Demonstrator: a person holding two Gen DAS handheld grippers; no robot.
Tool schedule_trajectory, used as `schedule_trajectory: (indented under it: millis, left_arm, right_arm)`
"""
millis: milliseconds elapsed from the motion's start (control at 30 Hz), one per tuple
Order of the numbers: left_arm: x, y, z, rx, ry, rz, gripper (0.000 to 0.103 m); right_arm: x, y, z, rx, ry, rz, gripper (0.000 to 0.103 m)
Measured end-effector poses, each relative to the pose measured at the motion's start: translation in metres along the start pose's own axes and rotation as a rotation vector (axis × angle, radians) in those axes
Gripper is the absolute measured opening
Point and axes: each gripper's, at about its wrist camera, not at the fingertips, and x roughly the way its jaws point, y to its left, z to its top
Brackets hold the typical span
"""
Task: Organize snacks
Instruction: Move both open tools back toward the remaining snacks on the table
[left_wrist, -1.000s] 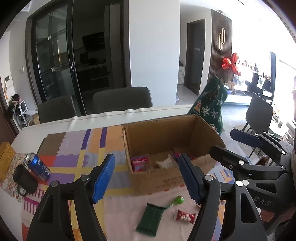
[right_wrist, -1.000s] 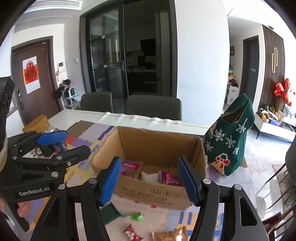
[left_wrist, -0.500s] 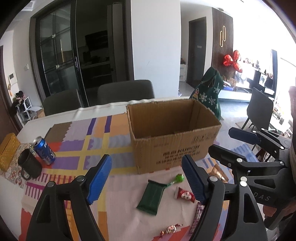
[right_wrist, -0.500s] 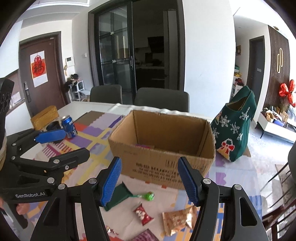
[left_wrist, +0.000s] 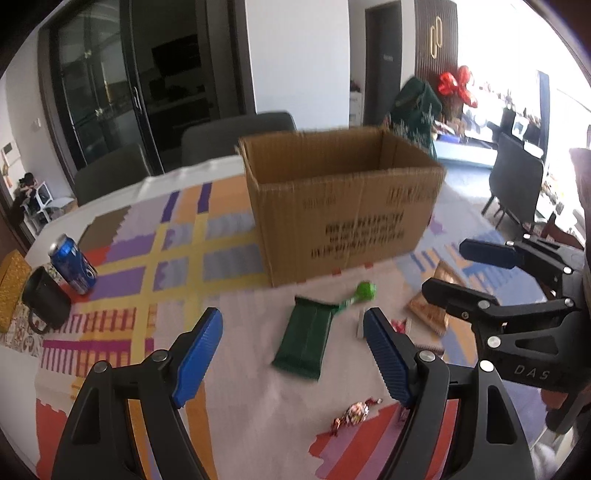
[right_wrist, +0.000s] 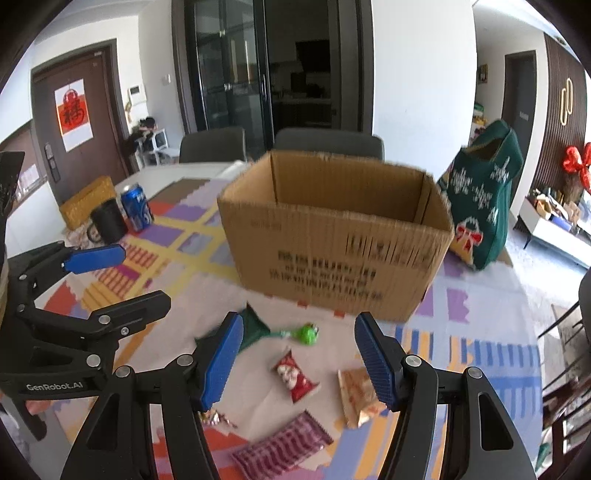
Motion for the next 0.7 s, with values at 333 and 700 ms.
schedule_trajectory:
  millis: [333,700]
  left_arm:
    - [0.041,0.001,-0.025,0.045,0.119,-0.03,0.078]
    - [0.086,0.006,-0.031,0.042,0.21,-0.061,0.078]
  right_arm:
    - [0.03,0.006,-0.028,-0.032,0.127,-0.011,0.064]
    - [0.075,0.001,-0.043,-0.055,0.255,-0.009,0.063]
